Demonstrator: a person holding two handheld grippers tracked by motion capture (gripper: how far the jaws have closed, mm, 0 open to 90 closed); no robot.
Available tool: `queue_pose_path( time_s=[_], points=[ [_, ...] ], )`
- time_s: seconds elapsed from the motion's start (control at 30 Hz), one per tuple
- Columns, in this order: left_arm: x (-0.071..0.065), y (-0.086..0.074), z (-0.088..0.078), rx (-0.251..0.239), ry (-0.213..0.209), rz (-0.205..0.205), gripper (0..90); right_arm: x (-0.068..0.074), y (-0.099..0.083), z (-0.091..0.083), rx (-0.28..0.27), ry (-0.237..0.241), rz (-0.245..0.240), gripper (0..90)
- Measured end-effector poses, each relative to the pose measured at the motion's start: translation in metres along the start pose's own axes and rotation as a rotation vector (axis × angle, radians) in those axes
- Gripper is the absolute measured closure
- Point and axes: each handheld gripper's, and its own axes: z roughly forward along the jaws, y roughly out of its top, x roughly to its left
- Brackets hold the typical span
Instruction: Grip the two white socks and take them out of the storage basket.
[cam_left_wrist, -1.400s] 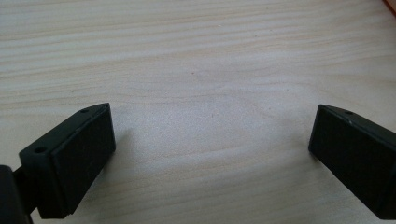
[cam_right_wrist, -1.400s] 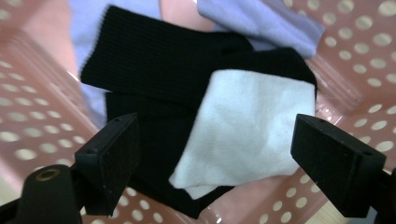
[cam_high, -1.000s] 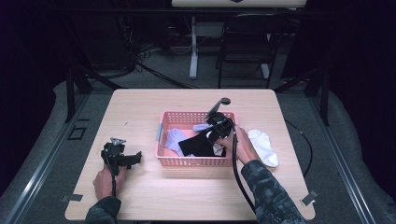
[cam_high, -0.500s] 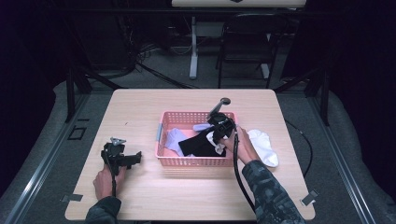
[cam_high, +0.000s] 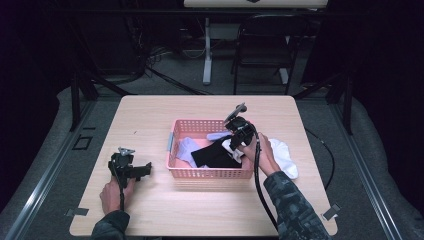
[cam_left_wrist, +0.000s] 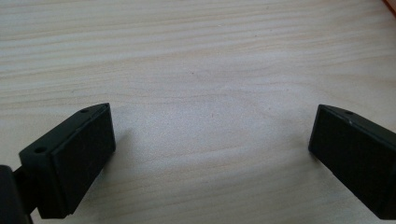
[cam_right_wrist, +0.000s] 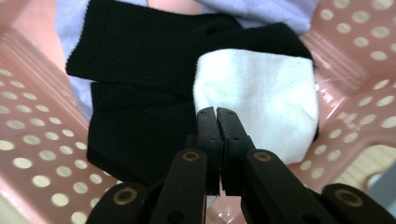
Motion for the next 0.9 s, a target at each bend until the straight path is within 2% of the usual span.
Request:
queue_pose_path(
  time_s=[0.43, 0.5, 0.53, 0.73, 0.9],
  points=[
    [0.0, 0.0, 0.0, -0.001, 0.0, -0.001, 0.5, -0.002, 0.001, -0.039, -0.091, 0.004, 0.013, 89.9],
    [0.0, 0.0, 0.0, -0.001, 0.0, -0.001, 0.5, -0.003, 0.001, -0.043, -0.081, 0.011, -0.001, 89.9],
    [0.0, 0.0, 0.0, -0.001, 0.0, -0.001, 0.5, -0.003, 0.001, -0.044, -0.099, 0.022, 0.009, 89.9],
    [0.0, 0.0, 0.0, -0.001, 0.0, -0.001, 0.5, -0.004, 0.003, -0.057, -0.119, 0.016, -0.008, 90.0],
    [0.0, 0.0, 0.0, -0.001, 0.001, 0.0, 0.5, -0.004, 0.005, -0.066, -0.138, 0.017, -0.003, 90.0]
  ],
)
